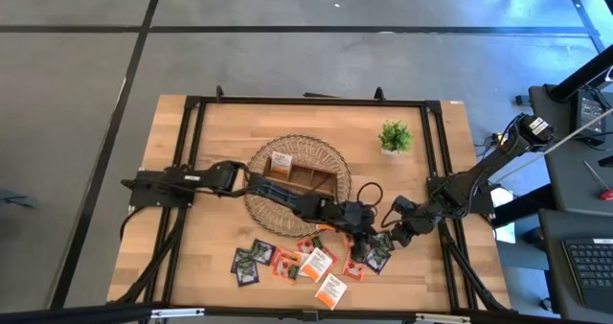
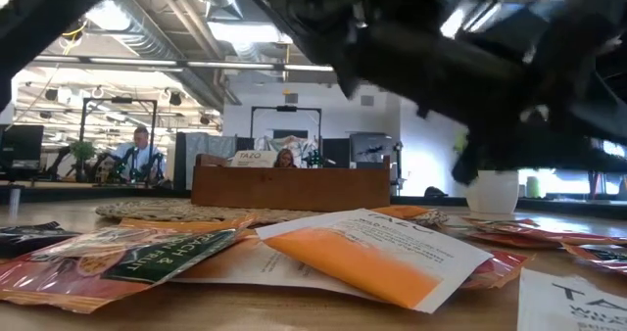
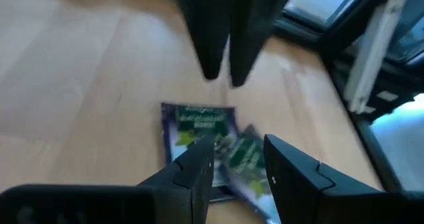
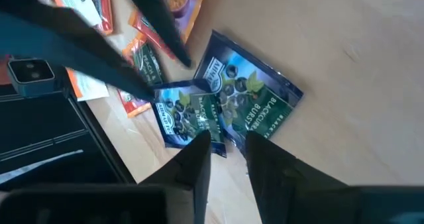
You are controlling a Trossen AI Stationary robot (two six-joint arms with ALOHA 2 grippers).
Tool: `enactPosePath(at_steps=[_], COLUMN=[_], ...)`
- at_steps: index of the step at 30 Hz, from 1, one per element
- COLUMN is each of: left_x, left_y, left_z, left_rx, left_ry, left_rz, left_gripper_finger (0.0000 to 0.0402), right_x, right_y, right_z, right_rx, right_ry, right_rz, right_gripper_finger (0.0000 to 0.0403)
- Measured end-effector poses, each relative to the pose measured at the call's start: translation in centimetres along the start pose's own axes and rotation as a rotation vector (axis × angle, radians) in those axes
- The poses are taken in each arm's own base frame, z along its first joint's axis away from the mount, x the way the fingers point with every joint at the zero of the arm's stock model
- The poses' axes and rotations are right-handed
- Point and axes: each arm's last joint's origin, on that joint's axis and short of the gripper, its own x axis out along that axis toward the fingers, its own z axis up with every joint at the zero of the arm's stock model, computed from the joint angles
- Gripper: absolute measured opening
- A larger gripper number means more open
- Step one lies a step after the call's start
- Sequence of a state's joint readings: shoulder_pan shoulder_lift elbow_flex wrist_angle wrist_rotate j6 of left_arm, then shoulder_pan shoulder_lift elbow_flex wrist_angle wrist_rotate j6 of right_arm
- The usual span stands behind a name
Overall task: Pick & Place Tea
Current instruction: Put the purple tea bag into the right section of the wooden organizer
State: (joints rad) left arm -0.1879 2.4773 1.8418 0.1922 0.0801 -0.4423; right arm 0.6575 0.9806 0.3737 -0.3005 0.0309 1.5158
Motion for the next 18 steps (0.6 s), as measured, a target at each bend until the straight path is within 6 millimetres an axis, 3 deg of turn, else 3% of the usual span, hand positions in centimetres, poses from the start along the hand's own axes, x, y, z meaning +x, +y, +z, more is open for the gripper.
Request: enactPosePath(at_steps=[4,10,18], left_x=[1.2,1.4,1.3], left_y=[0.2,0.8,0.4], left_z=[-0.4,-1.6,-2.1], left_rx=[-0.001,-0.005,0.003], left_ry=[0.013,0.103,0.122], left_rz=[0.003,0.046,0.100], left_gripper_finger=[0.0127,0.0127,0.0127], right_x=[0.0,0.0,0.3], right_y=[0.0,-0.3,-0.5], right_z=[0.0,0.0,0.2], right_rx=[-0.001,-0.002,0.039], right_ry=[-0.002,-0.012,-0.075], right_rz=[-0.002,-0.027,-0.060], right_gripper_finger=[0.0139,0.0210,0.0233])
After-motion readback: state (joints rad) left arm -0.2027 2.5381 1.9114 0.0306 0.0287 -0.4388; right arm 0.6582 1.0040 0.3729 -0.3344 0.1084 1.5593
